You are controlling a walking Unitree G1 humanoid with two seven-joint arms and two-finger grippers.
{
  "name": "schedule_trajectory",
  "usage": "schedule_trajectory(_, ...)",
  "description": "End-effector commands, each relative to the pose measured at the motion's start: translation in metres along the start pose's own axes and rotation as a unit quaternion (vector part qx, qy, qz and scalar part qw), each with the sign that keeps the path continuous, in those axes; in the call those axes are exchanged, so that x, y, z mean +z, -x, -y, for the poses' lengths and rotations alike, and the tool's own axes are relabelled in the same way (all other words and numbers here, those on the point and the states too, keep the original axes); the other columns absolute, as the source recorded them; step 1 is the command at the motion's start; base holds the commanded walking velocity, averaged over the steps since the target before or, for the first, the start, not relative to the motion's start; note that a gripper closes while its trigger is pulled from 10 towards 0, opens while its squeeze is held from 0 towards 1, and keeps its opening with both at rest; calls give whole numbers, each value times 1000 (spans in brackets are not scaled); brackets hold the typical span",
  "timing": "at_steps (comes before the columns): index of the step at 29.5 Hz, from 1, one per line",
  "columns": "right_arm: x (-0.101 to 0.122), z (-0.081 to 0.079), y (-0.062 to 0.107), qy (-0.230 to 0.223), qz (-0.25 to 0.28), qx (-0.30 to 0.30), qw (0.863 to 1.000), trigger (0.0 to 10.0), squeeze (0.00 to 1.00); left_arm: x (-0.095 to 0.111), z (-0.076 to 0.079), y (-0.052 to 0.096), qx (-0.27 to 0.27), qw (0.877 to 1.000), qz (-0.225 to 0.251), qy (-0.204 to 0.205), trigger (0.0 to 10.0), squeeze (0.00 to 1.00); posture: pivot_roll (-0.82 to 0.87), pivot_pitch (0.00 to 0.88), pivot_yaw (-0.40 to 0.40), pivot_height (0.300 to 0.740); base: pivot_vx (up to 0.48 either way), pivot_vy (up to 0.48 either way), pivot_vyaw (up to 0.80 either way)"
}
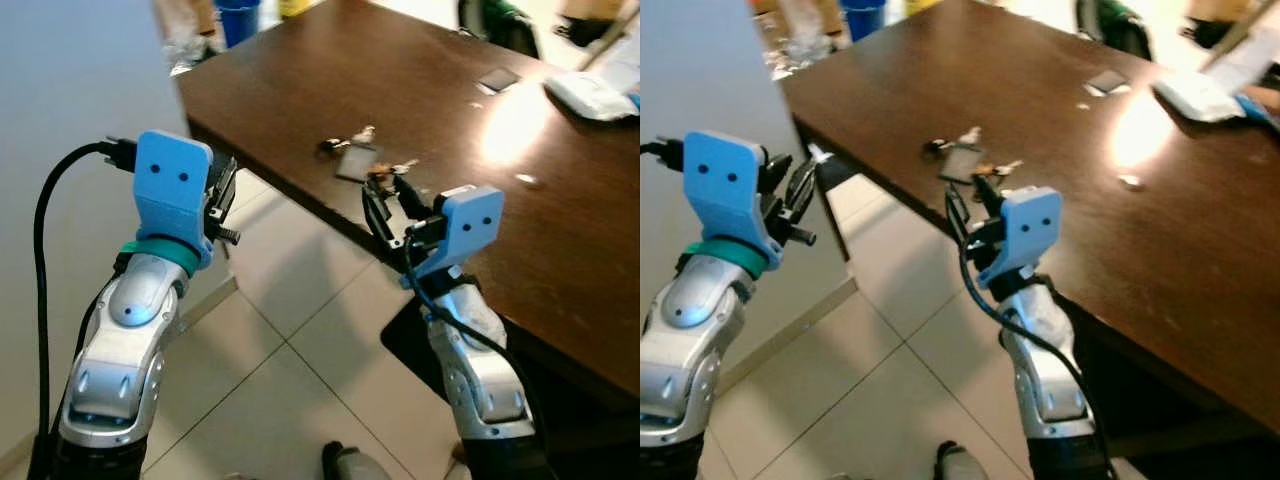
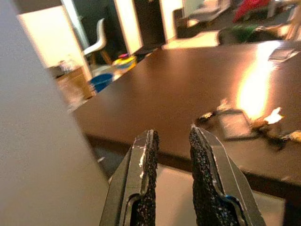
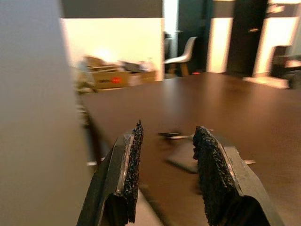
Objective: Hang keys on a hook
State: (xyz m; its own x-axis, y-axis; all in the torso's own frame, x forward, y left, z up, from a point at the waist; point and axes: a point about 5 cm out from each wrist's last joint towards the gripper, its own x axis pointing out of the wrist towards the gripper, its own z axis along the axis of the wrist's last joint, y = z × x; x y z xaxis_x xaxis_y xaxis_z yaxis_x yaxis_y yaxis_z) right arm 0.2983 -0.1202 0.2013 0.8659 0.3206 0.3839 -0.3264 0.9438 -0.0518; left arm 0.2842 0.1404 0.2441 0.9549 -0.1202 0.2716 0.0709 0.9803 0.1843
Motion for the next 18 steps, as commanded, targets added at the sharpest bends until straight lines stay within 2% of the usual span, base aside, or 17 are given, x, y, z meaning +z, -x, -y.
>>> schedule_trajectory(1, -4, -4, 1, -9, -8, 4, 1000, 10000, 0, -4, -2, 1, 5, 1000, -11, -3, 10000, 0, 92, 63, 93, 740, 0, 0, -800)
schedule_trajectory(18, -4, -5, 0, -9, -8, 6, 1000, 10000, 0, -4, -2, 1, 4, 1000, -8, -4, 10000, 0, 93, 63, 91, 740, 0, 0, -800)
